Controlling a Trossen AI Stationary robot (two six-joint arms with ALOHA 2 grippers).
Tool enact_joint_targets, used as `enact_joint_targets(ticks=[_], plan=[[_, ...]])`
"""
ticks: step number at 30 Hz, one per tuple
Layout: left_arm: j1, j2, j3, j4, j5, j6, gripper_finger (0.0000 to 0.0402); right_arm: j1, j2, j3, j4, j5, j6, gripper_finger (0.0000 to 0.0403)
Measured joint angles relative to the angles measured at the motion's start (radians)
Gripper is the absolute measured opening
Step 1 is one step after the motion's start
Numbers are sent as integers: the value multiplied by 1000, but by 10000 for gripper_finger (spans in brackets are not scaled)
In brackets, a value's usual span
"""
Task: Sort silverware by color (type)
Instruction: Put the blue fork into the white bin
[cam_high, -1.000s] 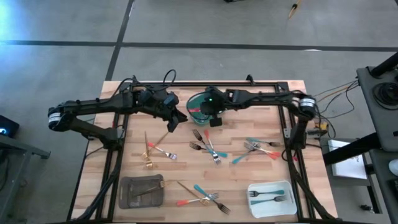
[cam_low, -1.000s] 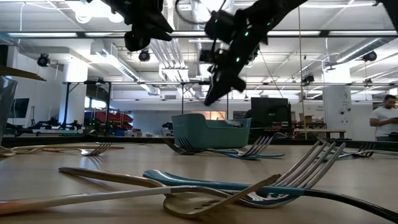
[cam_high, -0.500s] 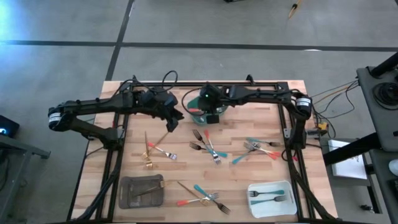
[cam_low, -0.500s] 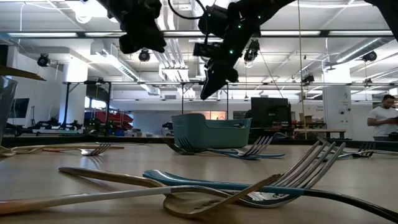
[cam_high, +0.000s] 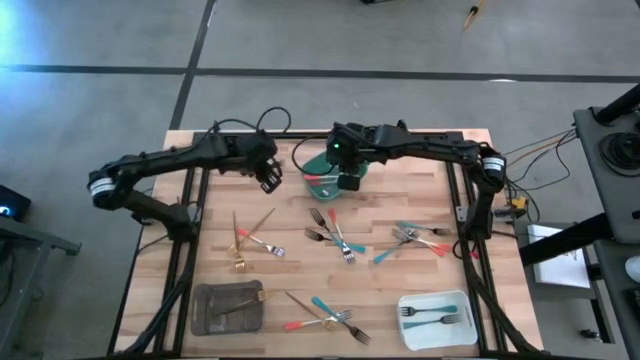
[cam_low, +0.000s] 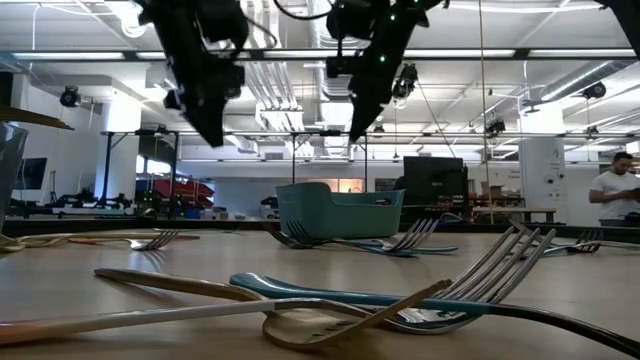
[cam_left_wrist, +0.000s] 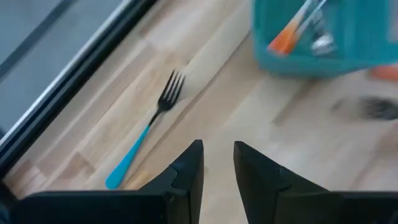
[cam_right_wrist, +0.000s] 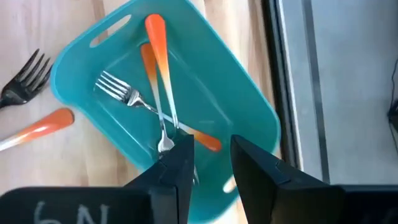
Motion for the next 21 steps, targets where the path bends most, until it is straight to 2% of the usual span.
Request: enact_joint_targets(ticks=[4, 12, 19, 21], plan=[[61, 107, -3, -18, 33, 94, 72, 0, -18, 34, -73, -2, 31, 92], [154, 316, -4, -5, 29, 217, 72, 0, -40, 46, -163, -8, 108, 93], [219, 395, -1, 50, 27, 240, 72, 0, -39, 46, -172, -8, 110, 86], [230, 397, 1, 80, -3, 240, 72, 0, -39, 46, -172, -8, 106, 88]])
